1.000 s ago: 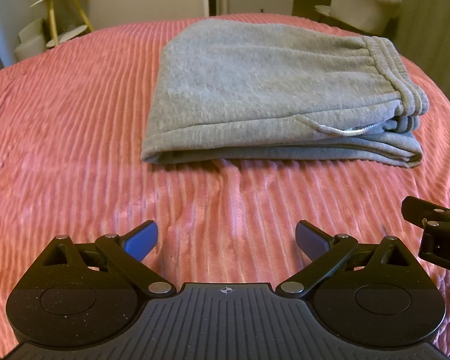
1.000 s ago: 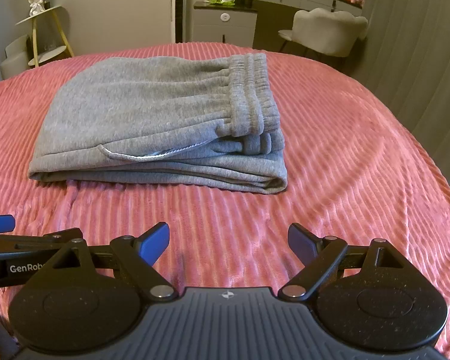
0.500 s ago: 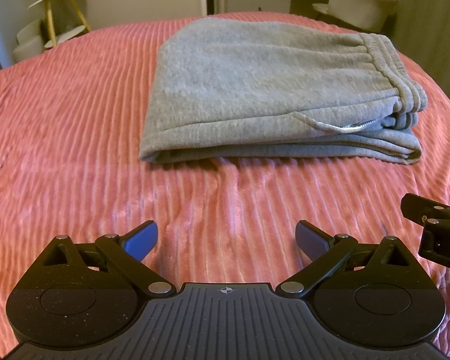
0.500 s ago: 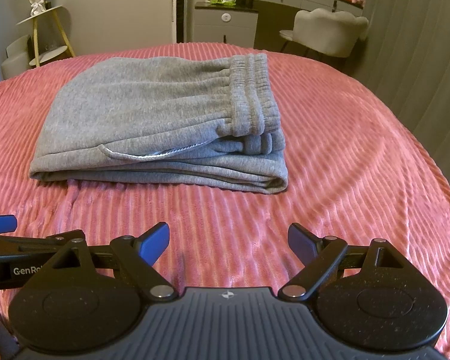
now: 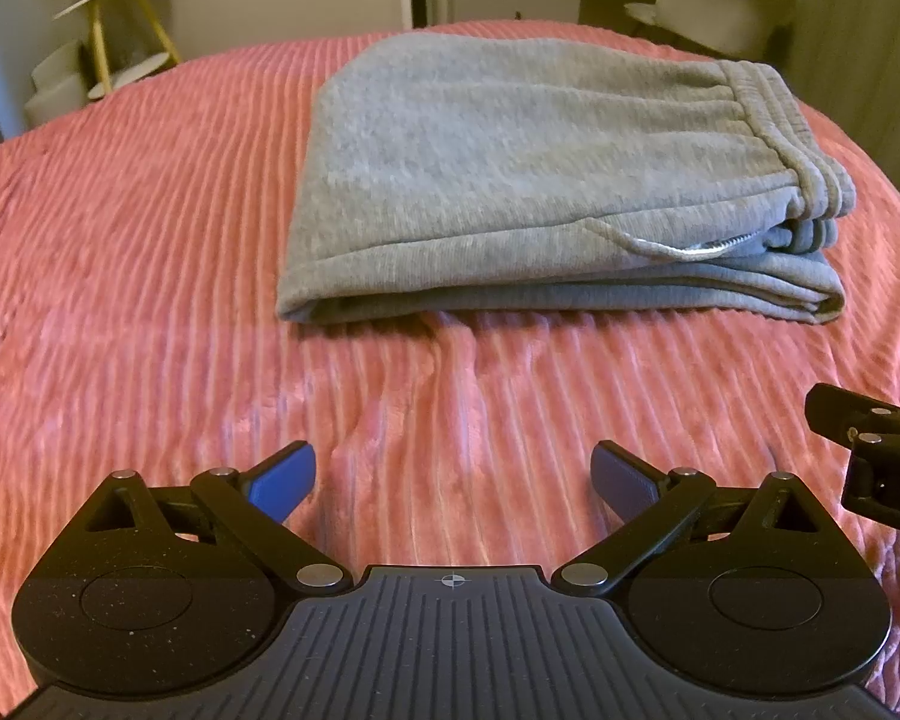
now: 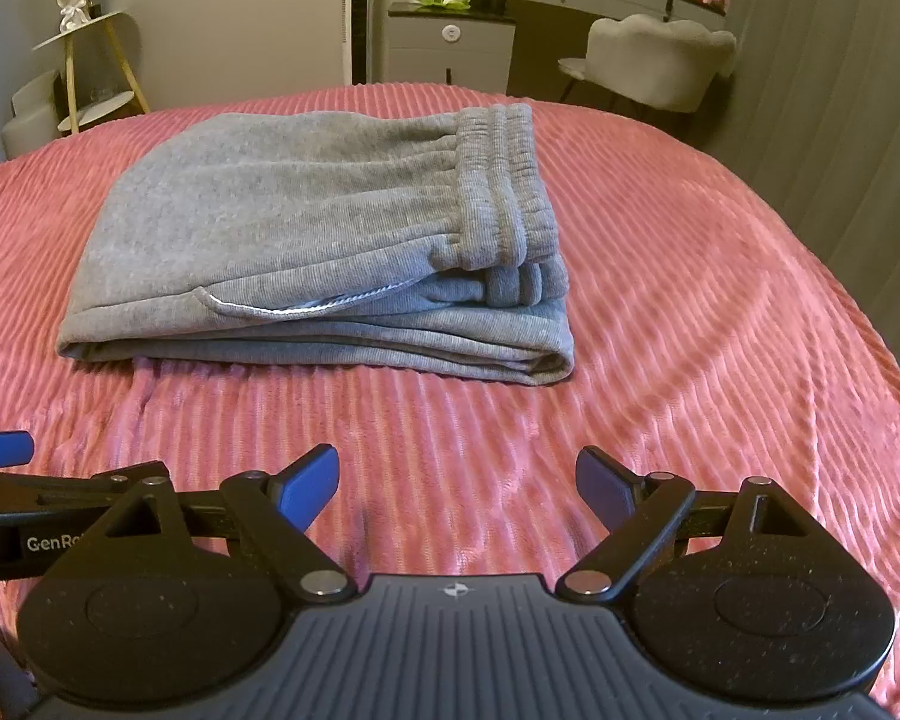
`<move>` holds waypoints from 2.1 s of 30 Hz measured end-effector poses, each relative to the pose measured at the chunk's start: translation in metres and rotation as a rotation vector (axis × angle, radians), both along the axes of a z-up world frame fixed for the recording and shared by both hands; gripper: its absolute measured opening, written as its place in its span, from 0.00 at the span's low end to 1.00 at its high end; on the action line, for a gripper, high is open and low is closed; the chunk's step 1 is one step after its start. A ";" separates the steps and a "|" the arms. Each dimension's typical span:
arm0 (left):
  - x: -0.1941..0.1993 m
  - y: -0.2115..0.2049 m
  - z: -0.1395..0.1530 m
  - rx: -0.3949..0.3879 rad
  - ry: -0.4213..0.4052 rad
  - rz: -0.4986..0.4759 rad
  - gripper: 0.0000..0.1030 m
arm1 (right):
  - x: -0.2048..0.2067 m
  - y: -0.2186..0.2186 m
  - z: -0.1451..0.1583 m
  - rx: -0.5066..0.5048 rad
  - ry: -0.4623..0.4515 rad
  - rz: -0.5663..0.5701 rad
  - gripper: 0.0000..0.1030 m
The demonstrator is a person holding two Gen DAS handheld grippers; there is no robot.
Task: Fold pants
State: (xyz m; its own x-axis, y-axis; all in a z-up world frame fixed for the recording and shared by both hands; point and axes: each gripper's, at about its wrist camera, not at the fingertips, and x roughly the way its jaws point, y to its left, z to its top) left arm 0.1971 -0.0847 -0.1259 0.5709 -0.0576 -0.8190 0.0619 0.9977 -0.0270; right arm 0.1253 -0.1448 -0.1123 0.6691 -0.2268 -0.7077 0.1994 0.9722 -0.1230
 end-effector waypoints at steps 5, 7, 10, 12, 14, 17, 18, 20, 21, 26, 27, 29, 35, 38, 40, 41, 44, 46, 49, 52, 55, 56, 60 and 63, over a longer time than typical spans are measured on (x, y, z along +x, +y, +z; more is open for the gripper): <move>0.000 0.000 0.000 -0.001 0.002 0.003 0.98 | 0.000 -0.001 -0.001 0.000 0.005 0.003 0.84; 0.000 0.001 0.000 -0.003 0.003 0.004 0.98 | 0.000 -0.001 -0.001 -0.001 0.004 0.003 0.84; 0.001 0.001 -0.001 -0.003 0.007 0.005 0.98 | 0.000 -0.001 -0.001 0.000 0.006 0.002 0.84; 0.001 0.002 -0.001 -0.003 0.007 0.004 0.98 | 0.000 -0.001 -0.001 0.002 0.007 0.002 0.84; 0.001 0.002 -0.001 -0.002 0.007 0.004 0.98 | 0.000 -0.002 -0.002 0.003 0.008 0.003 0.84; 0.001 0.002 -0.001 -0.001 0.007 0.004 0.98 | 0.001 -0.002 -0.002 0.000 0.010 0.003 0.84; 0.001 0.002 -0.001 -0.001 0.006 0.004 0.98 | 0.001 -0.002 -0.002 0.001 0.010 0.003 0.84; 0.001 0.002 -0.002 -0.001 0.006 0.004 0.98 | 0.001 -0.002 -0.003 0.001 0.010 0.004 0.84; 0.001 0.002 -0.002 -0.001 0.006 0.004 0.98 | 0.001 -0.002 -0.003 0.001 0.011 0.005 0.84; 0.001 0.002 -0.002 0.002 0.005 0.004 0.98 | 0.000 -0.002 -0.002 0.002 0.014 0.006 0.84; 0.001 0.002 -0.002 0.001 0.006 0.004 0.98 | 0.000 -0.002 -0.002 0.001 0.013 0.007 0.84; 0.001 0.002 -0.002 -0.004 0.004 0.003 0.98 | 0.000 -0.002 -0.003 -0.002 0.014 0.009 0.84; 0.002 0.001 -0.003 -0.001 0.005 0.003 0.98 | 0.000 -0.002 -0.003 -0.002 0.016 0.011 0.84; 0.001 0.001 -0.002 -0.003 0.001 0.002 0.98 | 0.000 -0.002 -0.004 -0.005 0.016 0.015 0.84; 0.001 0.001 -0.002 -0.003 -0.003 0.001 0.98 | 0.000 -0.002 -0.005 -0.010 0.018 0.017 0.84; 0.000 0.001 -0.002 -0.003 -0.003 0.001 0.98 | 0.000 -0.001 -0.005 -0.011 0.019 0.017 0.84; 0.000 0.001 -0.002 -0.002 -0.003 0.002 0.98 | 0.000 -0.001 -0.004 -0.009 0.017 0.020 0.84; 0.000 0.001 -0.002 -0.003 -0.003 0.000 0.98 | -0.001 -0.001 -0.004 -0.011 0.015 0.022 0.84; 0.000 0.001 -0.002 -0.002 -0.003 0.001 0.98 | 0.000 -0.001 -0.005 -0.012 0.021 0.020 0.84; 0.000 0.001 -0.002 0.000 -0.001 -0.001 0.98 | 0.000 -0.001 -0.004 -0.010 0.017 0.023 0.84; 0.000 0.001 -0.003 0.003 -0.003 -0.002 0.98 | 0.000 -0.001 -0.004 -0.012 0.017 0.025 0.84; 0.000 0.001 -0.003 0.003 -0.002 -0.002 0.98 | 0.000 0.000 -0.004 -0.012 0.017 0.026 0.84; 0.000 0.001 -0.003 0.003 -0.003 -0.002 0.98 | -0.001 0.000 -0.004 -0.016 0.016 0.030 0.84; 0.000 0.001 -0.003 0.004 -0.004 -0.003 0.98 | -0.001 0.000 -0.005 -0.017 0.016 0.033 0.84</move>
State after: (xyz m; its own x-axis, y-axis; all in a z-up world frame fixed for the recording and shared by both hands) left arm 0.1975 -0.0836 -0.1287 0.5744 -0.0557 -0.8167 0.0647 0.9976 -0.0226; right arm 0.1248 -0.1445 -0.1168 0.6649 -0.2168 -0.7148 0.1654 0.9759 -0.1421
